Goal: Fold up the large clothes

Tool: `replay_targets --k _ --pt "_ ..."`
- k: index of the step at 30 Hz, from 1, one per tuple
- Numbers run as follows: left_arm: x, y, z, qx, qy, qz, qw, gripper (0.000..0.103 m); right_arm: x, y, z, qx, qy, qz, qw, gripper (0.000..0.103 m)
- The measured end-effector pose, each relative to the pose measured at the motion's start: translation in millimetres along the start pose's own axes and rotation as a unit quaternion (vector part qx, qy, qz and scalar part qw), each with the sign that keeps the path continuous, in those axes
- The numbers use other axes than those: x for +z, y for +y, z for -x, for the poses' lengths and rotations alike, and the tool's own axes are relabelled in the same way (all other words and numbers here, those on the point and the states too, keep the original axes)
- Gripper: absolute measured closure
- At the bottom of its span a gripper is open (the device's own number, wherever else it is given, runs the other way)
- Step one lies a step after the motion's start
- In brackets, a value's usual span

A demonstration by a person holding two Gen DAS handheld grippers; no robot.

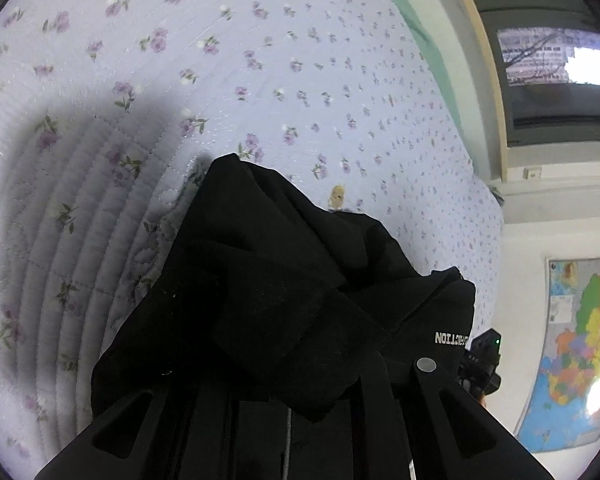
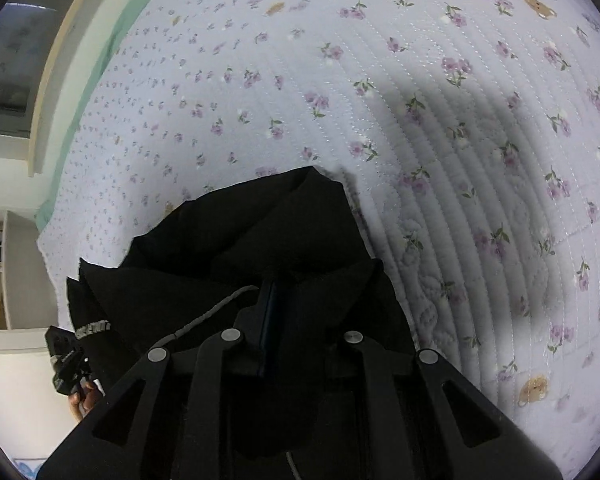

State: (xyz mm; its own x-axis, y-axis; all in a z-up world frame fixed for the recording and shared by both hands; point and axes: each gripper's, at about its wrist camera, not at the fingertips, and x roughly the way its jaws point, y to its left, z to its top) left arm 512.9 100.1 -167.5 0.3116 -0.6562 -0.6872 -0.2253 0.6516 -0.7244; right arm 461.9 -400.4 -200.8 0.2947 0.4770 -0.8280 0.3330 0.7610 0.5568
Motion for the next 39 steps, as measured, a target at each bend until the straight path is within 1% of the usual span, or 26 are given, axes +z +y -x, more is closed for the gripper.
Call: replay_targets --k 1,3,4,5,6,7,8,10,11,12,14,16,18,21,25,28,29,30,31,32,33,34,35,36,38,39 --pt "-1.6 -5.5 6.1 0.002 0.001 -0.008 1.0 0.087 -1.7 0.9 5.7 0.007 0.001 -0.002 1.0 0.078" --pt "-6.9 -19.5 24.7 -0.003 0.001 -0.036 0.9993 0.079 -7.8 8.0 23.5 0.028 0.011 0.01 0.999 0.073" --pt "-11.8 -27.3 39.6 -0.023 0.006 -0.053 0.9983 0.075 -13.2 11.5 35.7 0.051 0.014 0.018 0.998 0.066" --pt "-15.8 -32.2 51.9 -0.045 0.01 -0.06 0.9971 0.062 -18.7 13.6 48.2 0.076 0.012 0.023 0.997 0.06" --pt "-20.5 -36.4 65.7 -0.065 0.012 -0.067 0.9956 0.046 -24.2 15.7 59.5 0.089 0.008 0.028 0.996 0.051" --pt "-28.5 -42.1 86.3 -0.085 0.007 -0.079 0.9932 0.04 -31.0 17.6 73.8 0.099 0.0 0.037 0.994 0.044" --pt "-35.1 -45.9 102.6 -0.099 0.0 -0.09 0.991 0.032 -39.3 19.9 91.8 0.107 -0.013 0.049 0.993 0.04" --pt "-46.2 -49.6 131.5 -0.129 -0.014 -0.103 0.9863 0.022 -53.6 25.1 120.2 0.103 -0.046 0.077 0.991 0.029" --pt "-49.8 -49.6 145.1 -0.134 -0.025 -0.106 0.985 0.022 -59.2 30.0 131.1 0.081 -0.064 0.098 0.99 0.028" --pt "-51.1 -49.1 151.8 -0.124 -0.032 -0.109 0.9857 0.022 -61.5 35.0 135.3 0.055 -0.074 0.116 0.989 0.025" --pt "-47.8 -47.2 154.7 -0.063 -0.049 -0.12 0.9896 0.022 -58.8 44.3 131.0 0.003 -0.084 0.144 0.986 0.025" --pt "-37.7 -42.0 141.6 -0.006 -0.057 -0.116 0.9916 0.022 -46.5 50.6 115.8 -0.023 -0.087 0.158 0.983 0.025" --pt "-25.3 -33.4 123.4 0.024 -0.062 -0.103 0.9924 0.022 -30.5 54.5 98.5 -0.05 -0.09 0.176 0.979 0.025" --pt "-4.2 -20.8 96.3 0.043 -0.049 -0.088 0.994 0.022 -6.8 52.6 73.4 -0.077 -0.082 0.203 0.973 0.025" --pt "20.0 -8.4 70.9 0.068 -0.028 -0.094 0.9928 0.022 21.8 52.3 40.8 -0.1 -0.071 0.227 0.966 0.025" --pt "27.0 -0.5 53.6 0.067 -0.003 -0.086 0.994 0.022 35.0 48.6 22.9 -0.11 -0.063 0.242 0.962 0.025" --pt "29.5 1.1 48.6 0.069 0.001 -0.086 0.9939 0.023 38.5 46.6 14.6 -0.106 -0.053 0.243 0.963 0.025" --pt "30.5 1.9 44.4 0.07 0.003 -0.088 0.9936 0.028 40.0 45.3 7.6 -0.1 -0.042 0.242 0.964 0.025" --pt "30.7 1.0 42.3 0.072 -0.002 -0.092 0.9932 0.043 37.9 46.7 2.9 -0.089 -0.033 0.247 0.964 0.046" --pt "28.0 -2.9 41.9 0.07 -0.002 -0.099 0.9926 0.07 32.6 50.9 1.8 -0.088 -0.03 0.26 0.961 0.066" --pt "25.5 -8.1 42.5 0.086 -0.009 -0.109 0.9903 0.078 26.1 56.2 6.6 -0.102 -0.043 0.271 0.956 0.078" --pt "22.0 -11.7 46.8 0.092 -0.02 -0.122 0.9881 0.081 17.8 62.0 13.2 -0.114 -0.062 0.287 0.949 0.082" --pt "16.5 -13.5 56.2 0.084 -0.032 -0.126 0.9879 0.085 10.0 65.7 23.1 -0.12 -0.079 0.295 0.945 0.084" --pt "14.0 -15.6 62.1 0.077 -0.041 -0.124 0.9885 0.089 5.4 67.2 34.2 -0.118 -0.093 0.291 0.945 0.086" --pt "6.5 -21.1 85.8 0.048 -0.065 -0.12 0.9894 0.09 -2.8 74.7 63.1 -0.102 -0.125 0.283 0.945 0.086" --pt "4.7 -26.7 93.6 0.039 -0.074 -0.123 0.9888 0.091 -6.0 81.0 73.4 -0.103 -0.138 0.287 0.942 0.087"
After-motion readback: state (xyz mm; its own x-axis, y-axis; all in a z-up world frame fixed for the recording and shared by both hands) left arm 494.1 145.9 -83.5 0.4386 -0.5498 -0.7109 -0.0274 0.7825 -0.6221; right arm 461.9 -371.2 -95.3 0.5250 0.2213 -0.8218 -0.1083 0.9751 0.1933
